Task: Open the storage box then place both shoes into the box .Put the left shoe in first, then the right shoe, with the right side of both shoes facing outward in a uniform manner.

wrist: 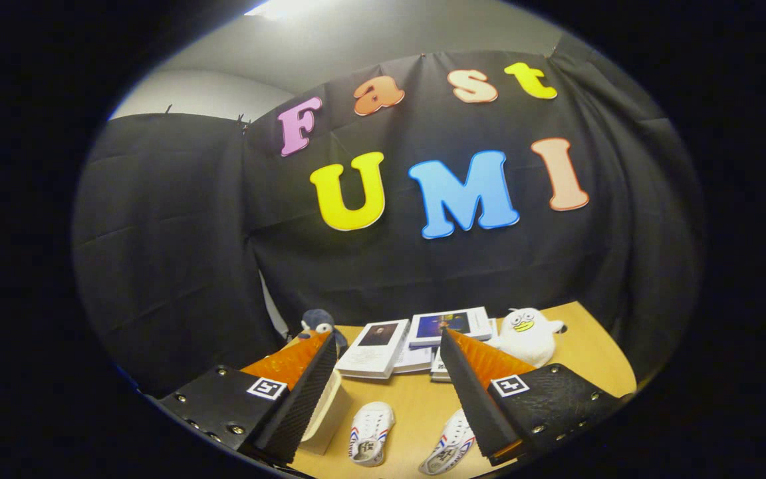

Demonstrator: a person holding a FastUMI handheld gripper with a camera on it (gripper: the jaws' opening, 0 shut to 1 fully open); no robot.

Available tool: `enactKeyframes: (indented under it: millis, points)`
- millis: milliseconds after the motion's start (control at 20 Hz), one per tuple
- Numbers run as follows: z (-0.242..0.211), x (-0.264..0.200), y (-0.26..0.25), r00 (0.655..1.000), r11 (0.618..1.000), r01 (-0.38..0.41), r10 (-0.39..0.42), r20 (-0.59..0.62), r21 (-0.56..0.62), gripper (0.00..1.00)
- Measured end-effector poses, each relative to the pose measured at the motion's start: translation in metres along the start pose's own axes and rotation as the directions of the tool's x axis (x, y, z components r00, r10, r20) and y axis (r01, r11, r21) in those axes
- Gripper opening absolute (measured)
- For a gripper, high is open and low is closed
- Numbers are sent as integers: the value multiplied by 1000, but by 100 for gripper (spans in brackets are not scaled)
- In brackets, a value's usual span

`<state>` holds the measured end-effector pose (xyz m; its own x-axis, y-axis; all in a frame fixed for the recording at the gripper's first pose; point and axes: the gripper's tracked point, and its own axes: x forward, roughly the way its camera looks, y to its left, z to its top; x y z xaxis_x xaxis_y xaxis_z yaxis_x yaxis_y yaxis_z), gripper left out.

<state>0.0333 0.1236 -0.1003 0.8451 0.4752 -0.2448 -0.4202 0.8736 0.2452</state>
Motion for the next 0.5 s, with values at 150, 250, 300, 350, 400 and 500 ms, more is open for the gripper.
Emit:
enactKeyframes:
  millis: [150,250,300,350,400,500]
  points:
    - [-31,21,16,993,996,-79,83,-84,45,96]
    - [-56,32,26,979,988,-118,133,-156,103,96]
    - [-65,38,32,968,979,-143,168,-185,146,97]
    - [-74,44,37,958,971,-157,195,-211,182,94]
    - [-85,52,40,947,964,-167,216,-237,208,94]
    - [-106,62,44,922,950,-191,260,-286,249,94]
